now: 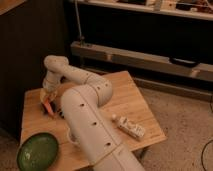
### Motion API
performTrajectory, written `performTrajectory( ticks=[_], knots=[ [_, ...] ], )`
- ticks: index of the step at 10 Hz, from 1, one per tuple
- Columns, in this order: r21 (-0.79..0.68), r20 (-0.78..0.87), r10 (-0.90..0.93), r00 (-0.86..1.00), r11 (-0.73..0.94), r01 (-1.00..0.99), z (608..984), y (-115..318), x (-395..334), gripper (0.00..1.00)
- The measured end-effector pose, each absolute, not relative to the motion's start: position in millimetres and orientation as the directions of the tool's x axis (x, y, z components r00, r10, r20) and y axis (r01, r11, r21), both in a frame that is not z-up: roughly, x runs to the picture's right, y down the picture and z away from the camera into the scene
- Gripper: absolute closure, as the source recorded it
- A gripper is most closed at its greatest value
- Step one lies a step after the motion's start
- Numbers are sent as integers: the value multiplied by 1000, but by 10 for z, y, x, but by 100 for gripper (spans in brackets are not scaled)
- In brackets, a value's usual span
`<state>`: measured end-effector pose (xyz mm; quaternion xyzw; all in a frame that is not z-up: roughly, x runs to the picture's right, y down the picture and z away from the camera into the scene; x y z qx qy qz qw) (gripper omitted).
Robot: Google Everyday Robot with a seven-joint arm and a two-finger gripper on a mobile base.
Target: Place the pepper on the white sponge
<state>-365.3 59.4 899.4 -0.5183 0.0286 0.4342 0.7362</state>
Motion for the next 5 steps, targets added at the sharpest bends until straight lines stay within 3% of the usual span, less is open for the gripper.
performTrajectory(
  ticks=[5],
  knots=[
    [-753, -484, 640, 597, 43, -657, 8971, 420, -3503, 20]
  ],
)
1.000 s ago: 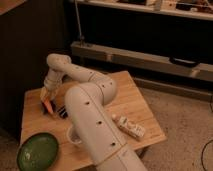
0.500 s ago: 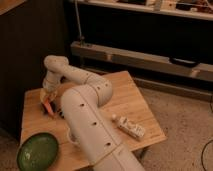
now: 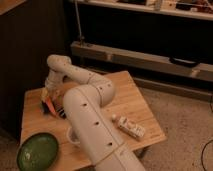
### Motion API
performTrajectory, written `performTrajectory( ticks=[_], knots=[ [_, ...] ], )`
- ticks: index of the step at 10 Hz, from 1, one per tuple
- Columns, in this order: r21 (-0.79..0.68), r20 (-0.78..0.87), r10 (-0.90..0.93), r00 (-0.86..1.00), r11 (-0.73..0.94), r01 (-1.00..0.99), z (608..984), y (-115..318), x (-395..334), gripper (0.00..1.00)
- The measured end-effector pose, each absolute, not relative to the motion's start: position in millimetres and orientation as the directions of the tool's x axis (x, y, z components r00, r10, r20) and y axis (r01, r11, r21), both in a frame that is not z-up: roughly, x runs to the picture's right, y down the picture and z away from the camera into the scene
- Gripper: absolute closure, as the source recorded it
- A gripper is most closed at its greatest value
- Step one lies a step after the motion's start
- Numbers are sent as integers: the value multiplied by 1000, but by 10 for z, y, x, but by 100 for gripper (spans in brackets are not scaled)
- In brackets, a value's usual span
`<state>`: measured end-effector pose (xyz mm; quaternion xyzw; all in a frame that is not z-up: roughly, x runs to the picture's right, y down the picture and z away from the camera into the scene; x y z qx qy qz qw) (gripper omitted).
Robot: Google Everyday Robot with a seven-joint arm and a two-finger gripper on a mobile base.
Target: Place the pepper on the white sponge
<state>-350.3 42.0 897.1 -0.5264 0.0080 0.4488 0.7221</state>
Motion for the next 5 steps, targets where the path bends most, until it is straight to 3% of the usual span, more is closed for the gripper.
performTrajectory(
  ticks=[5],
  knots=[
    [-792, -464, 661, 590, -10, -611, 8812, 224, -3402, 20]
  ],
)
